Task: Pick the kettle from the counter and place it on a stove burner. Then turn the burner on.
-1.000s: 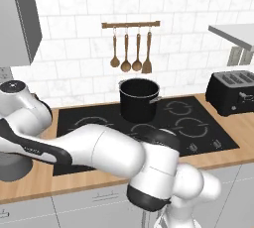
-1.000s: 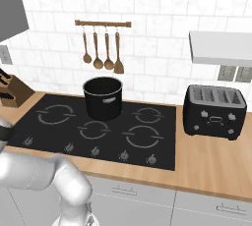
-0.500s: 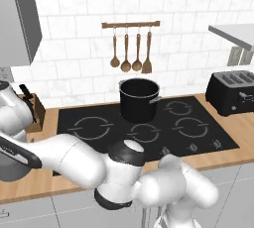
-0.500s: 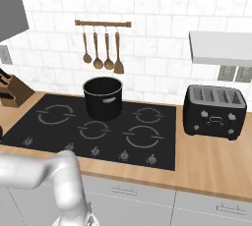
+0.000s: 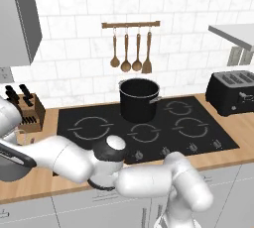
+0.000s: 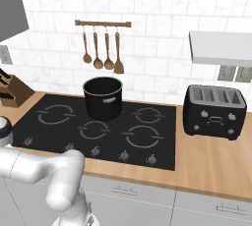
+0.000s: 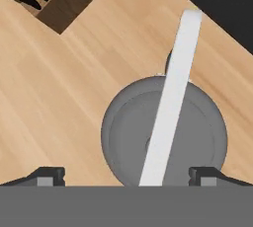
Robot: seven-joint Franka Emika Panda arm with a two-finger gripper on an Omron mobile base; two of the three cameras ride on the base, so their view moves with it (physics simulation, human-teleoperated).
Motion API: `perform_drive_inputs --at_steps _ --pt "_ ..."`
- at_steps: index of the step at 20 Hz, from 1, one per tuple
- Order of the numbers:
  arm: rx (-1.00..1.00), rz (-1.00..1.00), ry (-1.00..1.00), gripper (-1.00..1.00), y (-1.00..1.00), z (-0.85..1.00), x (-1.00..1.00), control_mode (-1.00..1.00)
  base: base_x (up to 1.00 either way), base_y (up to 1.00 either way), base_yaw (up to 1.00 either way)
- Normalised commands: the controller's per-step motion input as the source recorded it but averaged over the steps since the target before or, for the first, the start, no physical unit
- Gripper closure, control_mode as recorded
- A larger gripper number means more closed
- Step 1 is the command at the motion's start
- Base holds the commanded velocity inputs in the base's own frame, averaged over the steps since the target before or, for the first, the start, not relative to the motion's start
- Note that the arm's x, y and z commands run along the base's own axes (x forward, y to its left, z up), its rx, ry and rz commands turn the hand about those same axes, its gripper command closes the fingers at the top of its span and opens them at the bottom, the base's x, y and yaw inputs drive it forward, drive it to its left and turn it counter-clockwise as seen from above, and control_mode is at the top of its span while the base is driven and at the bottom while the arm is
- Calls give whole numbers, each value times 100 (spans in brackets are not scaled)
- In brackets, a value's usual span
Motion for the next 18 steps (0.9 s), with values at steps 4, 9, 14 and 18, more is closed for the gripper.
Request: perform_drive_inputs --at_steps 4,9,14,18 --pt "-5 -9 0 -100 6 -39 43 -100 0 0 0" --pt "-6 -15 -3 100 -2 -38 36 -100 0 0 0" --pt "-6 -46 -26 100 -61 -18 -23 -100 0 0 0" --pt "-4 -54 -28 100 -37 2 -6 -100 0 0 0"
